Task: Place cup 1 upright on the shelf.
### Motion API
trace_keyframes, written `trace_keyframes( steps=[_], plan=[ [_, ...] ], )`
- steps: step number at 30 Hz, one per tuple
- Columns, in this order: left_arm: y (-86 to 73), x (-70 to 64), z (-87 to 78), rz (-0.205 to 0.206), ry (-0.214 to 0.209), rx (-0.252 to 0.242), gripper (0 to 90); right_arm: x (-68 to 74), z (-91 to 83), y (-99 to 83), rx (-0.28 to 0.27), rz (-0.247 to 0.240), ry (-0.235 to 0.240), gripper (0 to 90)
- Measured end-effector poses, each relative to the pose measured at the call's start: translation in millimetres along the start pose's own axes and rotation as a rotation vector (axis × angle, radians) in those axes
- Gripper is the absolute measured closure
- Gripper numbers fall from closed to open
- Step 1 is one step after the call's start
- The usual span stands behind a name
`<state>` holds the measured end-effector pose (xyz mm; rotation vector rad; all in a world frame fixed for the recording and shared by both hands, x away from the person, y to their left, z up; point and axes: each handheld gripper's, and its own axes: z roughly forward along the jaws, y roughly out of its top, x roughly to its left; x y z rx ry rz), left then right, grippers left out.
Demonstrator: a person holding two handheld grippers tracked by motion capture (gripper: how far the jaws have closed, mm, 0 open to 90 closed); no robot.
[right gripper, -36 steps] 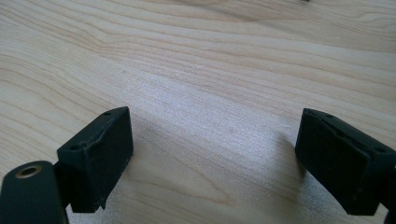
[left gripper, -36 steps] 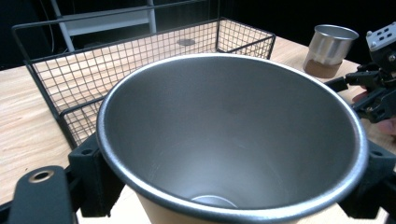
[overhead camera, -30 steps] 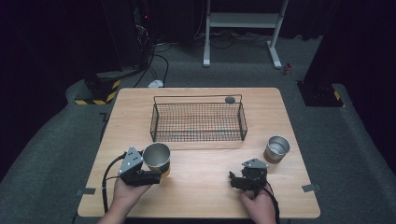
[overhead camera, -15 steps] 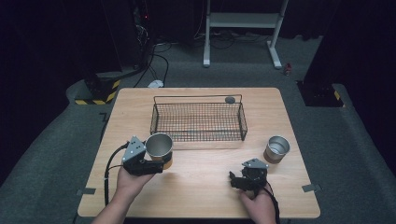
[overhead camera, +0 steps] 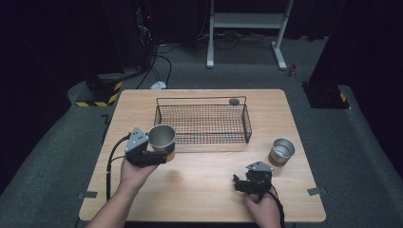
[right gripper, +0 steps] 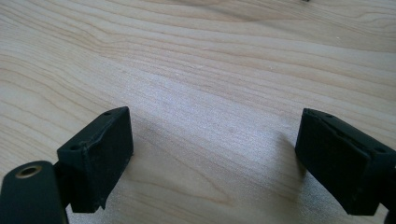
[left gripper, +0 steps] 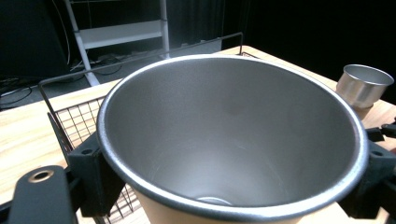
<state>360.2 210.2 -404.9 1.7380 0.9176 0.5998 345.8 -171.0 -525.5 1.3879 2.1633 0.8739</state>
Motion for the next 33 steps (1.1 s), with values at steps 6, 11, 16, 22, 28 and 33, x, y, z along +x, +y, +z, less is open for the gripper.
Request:
trace_keyframes(
  steps=[6, 11, 16, 22, 28, 33],
  plan=[
    [5.2, 3.4, 8.9, 0.006, 0.008, 0.01, 13.8, 0.0, 0.0, 0.0, 0.0, 0.0, 0.001, 10.9],
    [9.1, 5.0, 17.9, 0.001, 0.009, 0.011, 13.8, 0.2, 0.1, 0.0, 0.0, -0.002, 0.003, 10.9],
    [13.0, 6.4, 27.4, -0.009, 0.001, 0.021, 13.8, 0.6, -0.1, 0.0, 0.001, -0.001, 0.006, 11.0],
    [16.5, 6.5, 36.9, -0.019, -0.008, 0.025, 13.8, 0.6, 0.0, 0.0, 0.001, -0.004, 0.008, 10.9],
    [19.4, 9.2, 42.2, -0.035, -0.008, 0.018, 13.8, 0.6, -0.1, 0.0, 0.001, -0.004, 0.008, 11.0],
    [26.0, 11.9, 44.7, -0.027, 0.005, 0.011, 13.8, 0.5, 0.0, 0.0, 0.001, -0.005, 0.008, 10.9]
  ],
)
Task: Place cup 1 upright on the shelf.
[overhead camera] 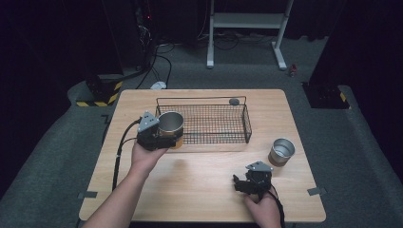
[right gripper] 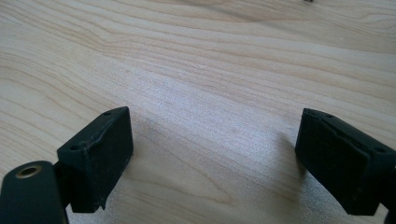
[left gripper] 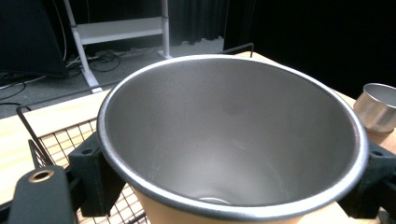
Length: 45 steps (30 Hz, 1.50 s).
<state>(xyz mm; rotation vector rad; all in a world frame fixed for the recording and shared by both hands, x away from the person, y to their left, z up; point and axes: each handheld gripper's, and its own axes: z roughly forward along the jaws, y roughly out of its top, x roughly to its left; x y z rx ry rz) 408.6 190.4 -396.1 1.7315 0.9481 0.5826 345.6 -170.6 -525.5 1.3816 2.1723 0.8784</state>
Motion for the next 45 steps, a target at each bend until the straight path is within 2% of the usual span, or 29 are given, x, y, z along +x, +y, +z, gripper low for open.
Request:
trace_keyframes(
  steps=[10, 27, 30, 35, 45],
  plan=[
    [12.4, 5.7, 8.6, 0.008, 0.026, -0.009, 13.8, 0.0, 0.0, 0.0, 0.0, 0.0, 0.0, 10.9],
    [25.3, 19.1, 39.6, -0.004, 0.047, 0.017, 13.8, 0.1, 0.0, 0.0, -0.001, 0.002, 0.0, 10.9],
    [26.3, 22.0, 44.4, -0.02, 0.05, 0.013, 13.8, 0.1, 0.0, 0.0, -0.001, 0.002, 0.001, 10.9],
    [27.4, 25.0, 52.8, -0.02, 0.06, 0.025, 13.8, 0.3, 0.0, 0.0, -0.001, -0.001, 0.002, 11.0],
    [27.2, 30.0, 67.5, -0.062, 0.072, 0.027, 13.8, 0.4, -0.1, 0.0, -0.001, -0.002, 0.004, 11.0]
  ],
)
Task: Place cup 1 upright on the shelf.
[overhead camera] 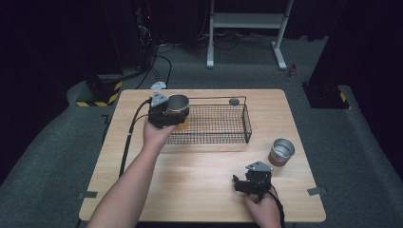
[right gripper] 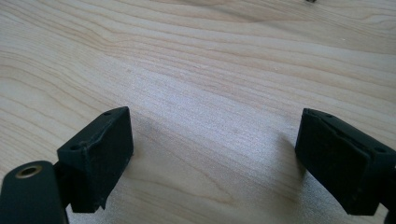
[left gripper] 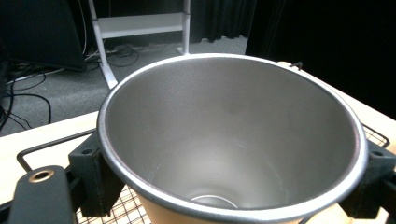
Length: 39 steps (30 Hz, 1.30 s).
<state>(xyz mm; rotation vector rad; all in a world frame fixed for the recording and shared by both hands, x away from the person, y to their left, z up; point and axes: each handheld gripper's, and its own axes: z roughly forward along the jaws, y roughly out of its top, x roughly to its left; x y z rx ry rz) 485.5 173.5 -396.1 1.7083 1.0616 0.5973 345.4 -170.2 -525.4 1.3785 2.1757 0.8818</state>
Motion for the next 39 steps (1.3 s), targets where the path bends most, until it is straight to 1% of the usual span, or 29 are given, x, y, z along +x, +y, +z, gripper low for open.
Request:
trace_keyframes(
  steps=[5, 12, 14, 22, 24, 28, 30, 31, 32, 33, 39],
  plan=[
    [-2.9, 3.1, 6.6, -0.005, 0.018, 0.014, 13.8, -0.1, 0.1, 0.0, -0.001, -0.003, 0.0, 11.0],
    [-7.9, 5.3, 14.6, -0.015, 0.029, 0.045, 13.8, -0.3, 0.2, 0.0, -0.002, -0.007, 0.0, 11.0],
    [-9.2, 6.0, 16.6, -0.011, 0.036, 0.055, 13.8, -0.4, 0.1, -0.1, -0.001, -0.008, 0.0, 11.0],
    [-14.2, 8.4, 25.0, -0.017, 0.05, 0.082, 13.8, -0.4, 0.1, -0.1, -0.001, -0.009, 0.0, 11.0],
    [-15.5, 8.5, 27.0, -0.022, 0.052, 0.086, 13.8, -0.4, 0.1, -0.1, -0.001, -0.009, 0.0, 11.0],
    [-17.5, 9.9, 29.0, -0.018, 0.053, 0.094, 13.8, -0.2, 0.0, -0.1, -0.001, -0.006, 0.0, 11.1],
    [-18.9, 9.6, 30.5, -0.024, 0.052, 0.098, 13.8, -0.2, 0.0, -0.1, 0.0, -0.005, 0.0, 11.1],
    [-19.5, 9.8, 31.0, -0.018, 0.056, 0.104, 13.8, -0.3, 0.0, -0.1, -0.001, -0.007, 0.0, 11.1],
    [-20.3, 9.2, 32.0, -0.025, 0.055, 0.106, 13.8, -0.3, 0.0, -0.1, -0.001, -0.007, 0.0, 11.1],
    [-20.8, 9.7, 32.7, -0.02, 0.056, 0.11, 13.8, -0.4, 0.1, -0.1, -0.002, -0.009, 0.0, 11.1],
    [-23.6, 11.3, 36.1, -0.033, 0.059, 0.127, 13.8, -0.1, 0.0, -0.1, 0.0, -0.005, 0.0, 11.1]
  ],
)
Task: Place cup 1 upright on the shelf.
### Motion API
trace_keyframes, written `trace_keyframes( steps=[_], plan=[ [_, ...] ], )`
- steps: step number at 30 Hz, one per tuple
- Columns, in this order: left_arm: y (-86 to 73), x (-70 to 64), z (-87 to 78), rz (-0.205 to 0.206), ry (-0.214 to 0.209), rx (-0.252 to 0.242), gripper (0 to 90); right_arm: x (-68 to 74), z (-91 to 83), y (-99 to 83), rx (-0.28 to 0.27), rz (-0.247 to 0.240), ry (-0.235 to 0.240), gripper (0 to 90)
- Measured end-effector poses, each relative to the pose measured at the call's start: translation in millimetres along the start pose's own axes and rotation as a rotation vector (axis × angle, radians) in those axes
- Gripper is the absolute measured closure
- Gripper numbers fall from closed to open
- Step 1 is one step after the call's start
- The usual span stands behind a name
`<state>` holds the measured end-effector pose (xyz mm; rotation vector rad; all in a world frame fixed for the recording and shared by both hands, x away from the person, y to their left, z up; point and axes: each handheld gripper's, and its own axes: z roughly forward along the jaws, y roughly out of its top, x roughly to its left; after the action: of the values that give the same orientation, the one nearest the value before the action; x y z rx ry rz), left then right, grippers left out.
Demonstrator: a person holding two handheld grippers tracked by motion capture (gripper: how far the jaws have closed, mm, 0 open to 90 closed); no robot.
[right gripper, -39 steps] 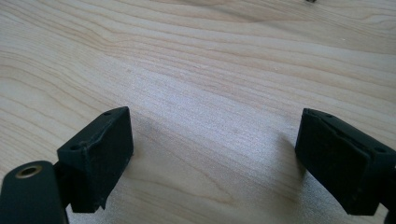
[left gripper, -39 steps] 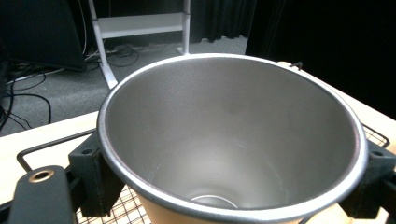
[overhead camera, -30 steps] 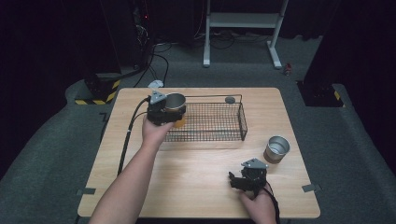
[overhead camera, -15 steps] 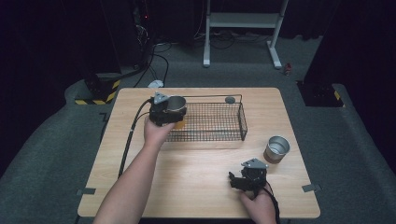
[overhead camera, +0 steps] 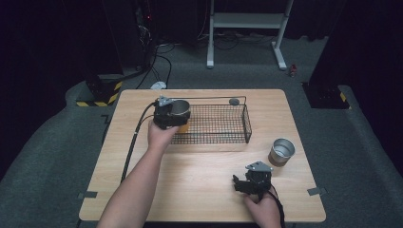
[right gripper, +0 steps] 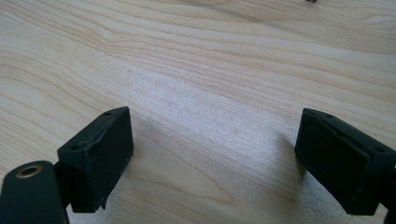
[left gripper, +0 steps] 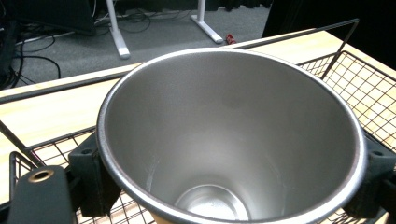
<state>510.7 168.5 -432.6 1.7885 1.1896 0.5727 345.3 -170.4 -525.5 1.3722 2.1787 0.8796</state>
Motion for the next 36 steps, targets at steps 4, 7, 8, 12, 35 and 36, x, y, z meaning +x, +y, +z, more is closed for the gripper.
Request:
trace_keyframes(
  steps=[4, 7, 8, 12, 35, 36],
  plan=[
    [-1.1, 0.8, 2.0, 0.0, 0.003, 0.009, 13.8, -0.1, 0.1, 0.0, -0.001, -0.001, 0.0, 11.1],
    [-2.3, 1.0, 4.0, -0.001, 0.006, 0.018, 13.8, 0.0, 0.0, 0.0, 0.0, 0.0, 0.0, 11.1],
    [-2.6, 1.1, 4.6, 0.004, 0.009, 0.021, 13.8, -0.1, 0.1, 0.0, -0.001, -0.002, -0.001, 11.1],
    [-4.5, -0.6, 7.5, 0.002, 0.012, 0.03, 13.8, 0.0, 0.0, 0.0, 0.0, -0.001, 0.0, 11.3],
    [-12.8, -4.0, 21.0, 0.01, 0.065, 0.153, 13.8, 0.1, -0.2, 0.0, 0.0, -0.004, 0.003, 11.4],
    [-13.0, -4.3, 21.3, 0.012, 0.067, 0.157, 13.8, 0.1, -0.1, 0.0, 0.0, -0.004, 0.003, 11.4]
  ],
)
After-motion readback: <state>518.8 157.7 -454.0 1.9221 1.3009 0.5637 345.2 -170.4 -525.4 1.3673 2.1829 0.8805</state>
